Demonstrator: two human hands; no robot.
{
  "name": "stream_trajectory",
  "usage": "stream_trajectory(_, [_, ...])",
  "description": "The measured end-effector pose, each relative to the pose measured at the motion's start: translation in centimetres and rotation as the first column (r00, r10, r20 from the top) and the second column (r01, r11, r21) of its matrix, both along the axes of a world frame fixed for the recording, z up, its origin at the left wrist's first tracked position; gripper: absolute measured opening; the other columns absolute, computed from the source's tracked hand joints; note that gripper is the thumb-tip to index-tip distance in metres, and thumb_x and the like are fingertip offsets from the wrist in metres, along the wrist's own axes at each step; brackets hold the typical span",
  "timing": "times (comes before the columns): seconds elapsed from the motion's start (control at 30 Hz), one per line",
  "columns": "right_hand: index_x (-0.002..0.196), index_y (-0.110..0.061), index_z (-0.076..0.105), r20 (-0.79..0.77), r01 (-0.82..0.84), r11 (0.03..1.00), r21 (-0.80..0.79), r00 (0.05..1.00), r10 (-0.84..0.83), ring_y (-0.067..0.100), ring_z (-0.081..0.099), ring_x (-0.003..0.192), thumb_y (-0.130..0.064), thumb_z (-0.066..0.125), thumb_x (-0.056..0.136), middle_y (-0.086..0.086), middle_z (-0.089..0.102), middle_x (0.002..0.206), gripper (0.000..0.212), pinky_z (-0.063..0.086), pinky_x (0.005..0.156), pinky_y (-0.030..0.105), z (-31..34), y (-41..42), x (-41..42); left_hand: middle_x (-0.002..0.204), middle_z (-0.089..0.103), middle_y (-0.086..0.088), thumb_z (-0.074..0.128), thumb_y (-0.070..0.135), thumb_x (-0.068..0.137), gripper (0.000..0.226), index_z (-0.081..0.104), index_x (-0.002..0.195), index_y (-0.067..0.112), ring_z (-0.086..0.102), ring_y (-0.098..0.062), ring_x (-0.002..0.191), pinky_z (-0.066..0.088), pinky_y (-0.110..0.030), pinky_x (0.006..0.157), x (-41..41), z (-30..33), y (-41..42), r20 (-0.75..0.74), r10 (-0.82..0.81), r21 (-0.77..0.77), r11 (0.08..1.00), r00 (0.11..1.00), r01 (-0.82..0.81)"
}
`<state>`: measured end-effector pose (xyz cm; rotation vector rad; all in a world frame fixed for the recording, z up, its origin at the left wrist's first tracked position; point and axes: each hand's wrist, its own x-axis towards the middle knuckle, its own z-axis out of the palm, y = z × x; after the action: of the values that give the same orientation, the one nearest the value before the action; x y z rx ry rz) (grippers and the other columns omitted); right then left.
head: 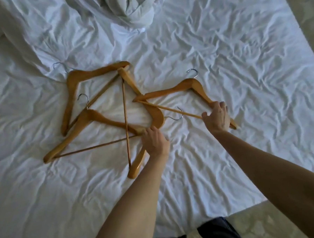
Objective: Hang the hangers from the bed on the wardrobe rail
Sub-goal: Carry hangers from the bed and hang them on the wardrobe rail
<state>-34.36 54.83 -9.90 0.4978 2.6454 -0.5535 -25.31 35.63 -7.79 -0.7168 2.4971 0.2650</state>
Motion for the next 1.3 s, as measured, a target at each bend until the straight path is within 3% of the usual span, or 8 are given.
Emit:
stream_trajectory(0.1, [0.141, -0.012, 0.048, -0.009, -0.047, 0.998, 0.047, 0.999, 0.047, 0.032, 0.043, 0.130, -0.028, 0.066, 0.089, 0.009, 0.046, 0.139, 0.057, 0.039, 0.106, 0.046, -3.4, 0.9, -1.9, 0.127, 0.058, -0.011, 0.071, 0.038, 0.083, 0.059, 0.052, 0.130, 0.008, 0.051, -0.026, 0.116, 0.042, -0.036, 0.096, -1.8, -4.4, 0.5, 0.058, -0.057, -0.102, 0.993, 0.997, 0.062])
stream_trajectory(0.27, [0.121, -0.015, 0.059, -0.061, -0.032, 0.999, 0.029, 0.998, 0.034, 0.034, 0.053, 0.114, -0.023, 0.064, 0.085, 0.010, 0.060, 0.120, 0.037, 0.041, 0.094, 0.044, -6.3, 1.2, -3.1, 0.108, 0.068, -0.011, 0.082, 0.031, 0.074, 0.049, 0.060, 0.113, 0.010, 0.058, -0.025, 0.100, 0.045, -0.034, 0.086, -2.6, -8.3, -0.4, 0.041, -0.097, -0.221, 0.970, 0.994, 0.104])
stream_trajectory(0.37, [0.089, -0.014, 0.062, -0.040, -0.062, 0.990, -0.127, 0.998, 0.057, 0.031, 0.061, 0.079, -0.025, 0.064, 0.087, 0.006, 0.063, 0.080, 0.011, 0.043, 0.061, 0.035, -5.7, 1.3, -3.0, 0.116, 0.068, -0.012, 0.076, 0.028, 0.083, 0.047, 0.056, 0.120, 0.008, 0.058, -0.027, 0.111, 0.043, -0.035, 0.095, -2.9, -8.5, -1.3, 0.038, -0.170, -0.140, 0.975, 0.985, 0.173])
stream_trajectory(0.43, [0.080, -0.010, 0.060, -0.032, -0.051, 0.968, -0.244, 0.998, 0.045, 0.021, 0.051, 0.057, -0.026, 0.063, 0.090, 0.000, 0.052, 0.061, 0.019, 0.034, 0.050, 0.031, -4.2, 1.3, -1.9, 0.114, 0.069, -0.014, 0.071, 0.030, 0.089, 0.040, 0.058, 0.119, 0.007, 0.061, -0.030, 0.110, 0.046, -0.038, 0.094, -2.3, -7.3, -1.6, -0.009, -0.157, -0.050, 0.986, 0.988, 0.157])
stream_trajectory(0.73, [0.102, -0.031, 0.063, -0.117, 0.016, 0.711, -0.703, 0.983, -0.138, 0.018, 0.044, 0.054, -0.019, 0.061, 0.097, 0.004, 0.044, 0.064, 0.014, 0.040, 0.052, 0.032, 14.6, 0.7, 8.1, 0.101, 0.071, -0.006, 0.065, 0.042, 0.088, 0.026, 0.064, 0.104, 0.021, 0.067, -0.029, 0.098, 0.052, -0.038, 0.082, 4.9, 4.5, -2.3, -0.042, 0.168, 0.396, 0.908, 0.985, -0.138])
stream_trajectory(0.93, [0.095, -0.017, 0.061, -0.178, -0.077, 0.672, -0.737, 0.981, -0.082, 0.021, 0.042, 0.054, -0.012, 0.059, 0.099, 0.008, 0.045, 0.062, 0.007, 0.038, 0.051, 0.036, 26.4, 0.5, 13.9, 0.069, 0.071, 0.001, 0.069, 0.028, 0.090, 0.023, 0.074, 0.081, 0.008, 0.062, -0.004, 0.054, 0.045, -0.011, 0.044, 10.7, 14.7, -5.3, 0.010, 0.552, 0.627, 0.646, 0.834, -0.435])
stream_trajectory(1.1, [0.103, -0.020, 0.064, -0.229, -0.254, 0.696, -0.671, 0.964, 0.131, 0.017, 0.054, 0.049, -0.016, 0.060, 0.099, 0.007, 0.056, 0.060, 0.008, 0.049, 0.048, 0.027, 31.9, -2.7, 17.2, 0.064, 0.070, 0.003, 0.082, 0.020, 0.078, 0.016, 0.067, 0.074, 0.018, 0.069, -0.018, 0.066, 0.056, -0.033, 0.066, 15.4, 21.7, -6.9, -0.067, 0.711, 0.740, 0.506, 0.700, -0.444])
stream_trajectory(1.3, [0.089, -0.020, 0.068, -0.221, -0.415, 0.602, -0.682, 0.902, 0.371, 0.008, 0.055, 0.048, -0.019, 0.067, 0.093, 0.000, 0.062, 0.057, 0.005, 0.045, 0.050, 0.023, 33.1, -7.6, 21.5, 0.080, 0.068, 0.000, 0.086, 0.020, 0.077, 0.028, 0.066, 0.094, 0.011, 0.066, -0.013, 0.070, 0.049, -0.020, 0.057, 21.5, 27.4, -7.5, -0.156, 0.826, 0.785, 0.436, 0.542, -0.439])
